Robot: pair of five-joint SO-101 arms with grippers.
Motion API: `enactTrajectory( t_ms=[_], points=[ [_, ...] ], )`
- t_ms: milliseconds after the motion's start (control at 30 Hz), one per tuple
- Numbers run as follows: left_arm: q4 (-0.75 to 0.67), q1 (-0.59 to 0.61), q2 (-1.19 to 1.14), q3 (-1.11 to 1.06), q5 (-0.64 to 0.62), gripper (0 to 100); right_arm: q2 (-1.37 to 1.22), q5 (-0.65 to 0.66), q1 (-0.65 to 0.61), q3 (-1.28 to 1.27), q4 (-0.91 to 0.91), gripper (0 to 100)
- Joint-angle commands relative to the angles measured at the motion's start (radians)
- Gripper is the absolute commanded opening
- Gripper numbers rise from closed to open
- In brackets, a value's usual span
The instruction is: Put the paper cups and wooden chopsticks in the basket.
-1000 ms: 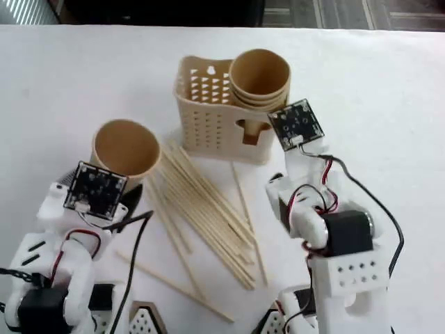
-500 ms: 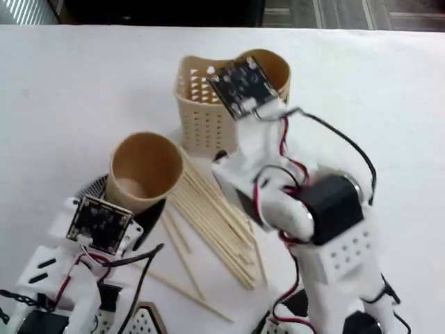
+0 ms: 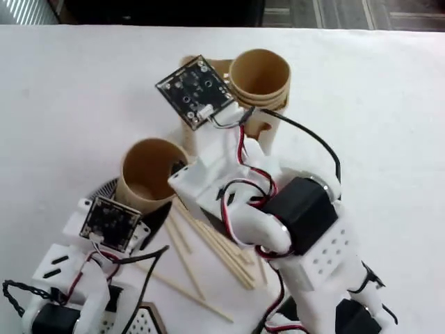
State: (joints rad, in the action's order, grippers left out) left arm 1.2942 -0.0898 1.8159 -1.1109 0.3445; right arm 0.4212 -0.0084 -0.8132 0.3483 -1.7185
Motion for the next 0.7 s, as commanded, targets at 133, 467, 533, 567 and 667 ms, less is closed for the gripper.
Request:
enactTrajectory(
  t_ms=[133,467,533,567,667],
  points=[
    [-0.041,-0.013,0.007,0.0,-0.011,27,-0.14,-0.009,-0.01,0.048,0.001,19.5],
    [-0.041,-0.013,0.007,-0.003,-0.012,27,-0.213,0.005,-0.01,0.068,0.001,6.0],
    [-0.041,-0.013,0.007,-0.006,-0.012,27,-0.211,0.074,-0.012,0.068,0.007,1.7],
    [-0.041,-0.013,0.007,-0.008,-0.012,27,-0.209,0.104,-0.012,0.068,0.005,3.0],
    [-0.037,-0.008,0.007,-0.008,-0.012,32,-0.209,0.121,-0.008,0.068,0.005,1.9]
  ],
)
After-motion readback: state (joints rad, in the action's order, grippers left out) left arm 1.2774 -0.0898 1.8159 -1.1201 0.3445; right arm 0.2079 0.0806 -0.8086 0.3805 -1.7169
